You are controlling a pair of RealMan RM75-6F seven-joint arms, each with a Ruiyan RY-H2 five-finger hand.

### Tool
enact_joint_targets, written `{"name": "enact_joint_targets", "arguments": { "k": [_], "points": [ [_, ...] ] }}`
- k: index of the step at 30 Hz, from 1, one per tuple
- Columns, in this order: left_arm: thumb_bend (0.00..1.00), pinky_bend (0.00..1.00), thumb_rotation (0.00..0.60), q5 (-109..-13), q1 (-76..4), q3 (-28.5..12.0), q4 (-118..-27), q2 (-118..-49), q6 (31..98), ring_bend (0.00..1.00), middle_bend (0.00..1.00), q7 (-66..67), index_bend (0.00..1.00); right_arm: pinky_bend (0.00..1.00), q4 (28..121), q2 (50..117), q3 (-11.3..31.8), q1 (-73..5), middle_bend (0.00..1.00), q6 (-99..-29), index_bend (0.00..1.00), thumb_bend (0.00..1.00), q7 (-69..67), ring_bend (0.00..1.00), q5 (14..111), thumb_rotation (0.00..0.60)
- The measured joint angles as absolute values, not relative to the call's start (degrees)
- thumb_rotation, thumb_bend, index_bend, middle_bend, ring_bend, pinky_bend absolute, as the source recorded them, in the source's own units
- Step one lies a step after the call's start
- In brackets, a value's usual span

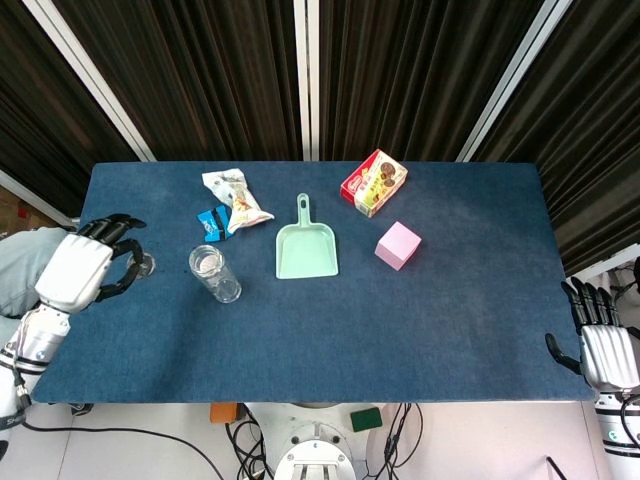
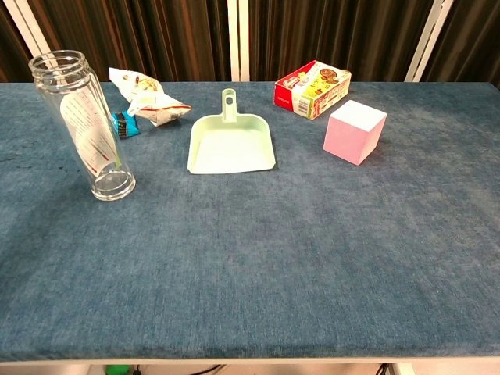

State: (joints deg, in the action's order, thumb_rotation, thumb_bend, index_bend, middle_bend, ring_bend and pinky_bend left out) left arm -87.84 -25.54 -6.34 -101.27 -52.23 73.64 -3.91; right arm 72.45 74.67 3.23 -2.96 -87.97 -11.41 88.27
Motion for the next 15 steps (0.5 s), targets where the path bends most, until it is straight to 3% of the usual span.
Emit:
{"name": "enact_joint_targets", "arguments": {
  "k": [7, 15],
  "points": [
    [0.43, 0.28, 0.600, -85.0, -31.6, -9.6, -103.3, -53.3, 66.3, 0.17, 0.23, -1.0, 0.67, 0.00, 72.5, 74.3, 3.4, -2.8, 0.00, -87.9, 0.00, 0.33, -11.7, 0.00, 87.8, 0.600],
    [0.43, 0.28, 0.600, -82.3, -35.6, -10.4, -102.7, -56.2, 60.4, 0.17, 0.22, 1.0, 0.68, 0.00, 72.1, 74.2, 3.4, -2.8, 0.00, -87.6, 0.00, 0.32, -12.1, 0.00, 87.5, 0.600]
  ]
}}
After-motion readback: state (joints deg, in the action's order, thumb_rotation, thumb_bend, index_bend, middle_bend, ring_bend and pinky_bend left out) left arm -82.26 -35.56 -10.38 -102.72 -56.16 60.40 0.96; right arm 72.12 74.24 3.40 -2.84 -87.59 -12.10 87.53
